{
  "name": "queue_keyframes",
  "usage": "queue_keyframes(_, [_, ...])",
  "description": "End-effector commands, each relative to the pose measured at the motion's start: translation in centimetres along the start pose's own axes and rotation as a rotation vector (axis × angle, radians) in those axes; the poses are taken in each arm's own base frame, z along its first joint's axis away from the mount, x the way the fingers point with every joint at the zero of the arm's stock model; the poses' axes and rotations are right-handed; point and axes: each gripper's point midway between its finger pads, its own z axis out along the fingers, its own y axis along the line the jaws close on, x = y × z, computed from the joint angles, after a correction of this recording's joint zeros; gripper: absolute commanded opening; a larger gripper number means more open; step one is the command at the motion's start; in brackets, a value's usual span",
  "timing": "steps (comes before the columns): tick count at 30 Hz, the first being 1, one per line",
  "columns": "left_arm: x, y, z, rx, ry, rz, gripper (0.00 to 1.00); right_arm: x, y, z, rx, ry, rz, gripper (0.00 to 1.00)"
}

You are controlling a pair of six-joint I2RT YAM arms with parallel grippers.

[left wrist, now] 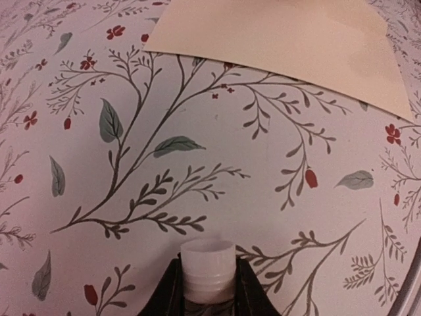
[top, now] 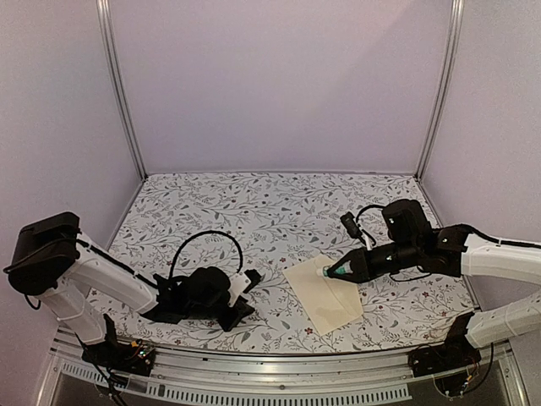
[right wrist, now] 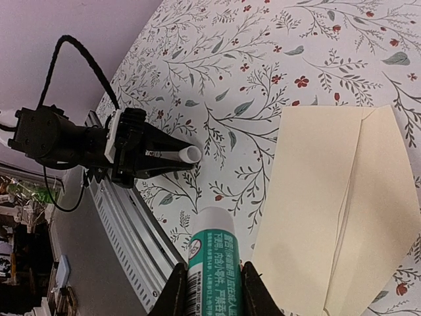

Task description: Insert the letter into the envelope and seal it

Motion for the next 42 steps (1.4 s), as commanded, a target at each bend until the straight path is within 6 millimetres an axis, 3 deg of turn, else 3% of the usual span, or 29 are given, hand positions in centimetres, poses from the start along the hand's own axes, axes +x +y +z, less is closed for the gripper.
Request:
queue_keyframes(1, [1.9, 0.1, 0.4, -0.012, 0.084, -0.081, 0.0, 0.0, -0.7, -0.6, 0.035, -0.025, -0.013, 0.0])
queue_keyframes(7, [2.6, 0.0, 0.8, -0.006, 0.084, -0.089, 0.06, 0.3, -1.1, -0.6, 0.048, -0.027, -0.012, 0.0])
queue_keyframes(11, [2.8, 0.0, 1.1, -0.009, 0.095, -0.092, 0.17, 0.3, -1.3, -0.7, 0.054, -0.032, -0.013, 0.0])
queue_keyframes(16, [2.7, 0.2, 1.0, -0.02, 0.091, -0.097, 0.39, 0.4, -1.3, -0.8, 0.059, -0.03, -0.012, 0.0])
queue_keyframes(20, [2.6, 0.3, 1.0, -0.024, 0.091, -0.098, 0.48, 0.4, -1.4, -0.8, 0.063, -0.033, -0.013, 0.0])
queue_keyframes(42, [1.6, 1.0, 0.8, -0.074, 0.075, -0.1, 0.63, 0.7, -1.7, -0.8, 0.071, -0.03, -0.019, 0.0])
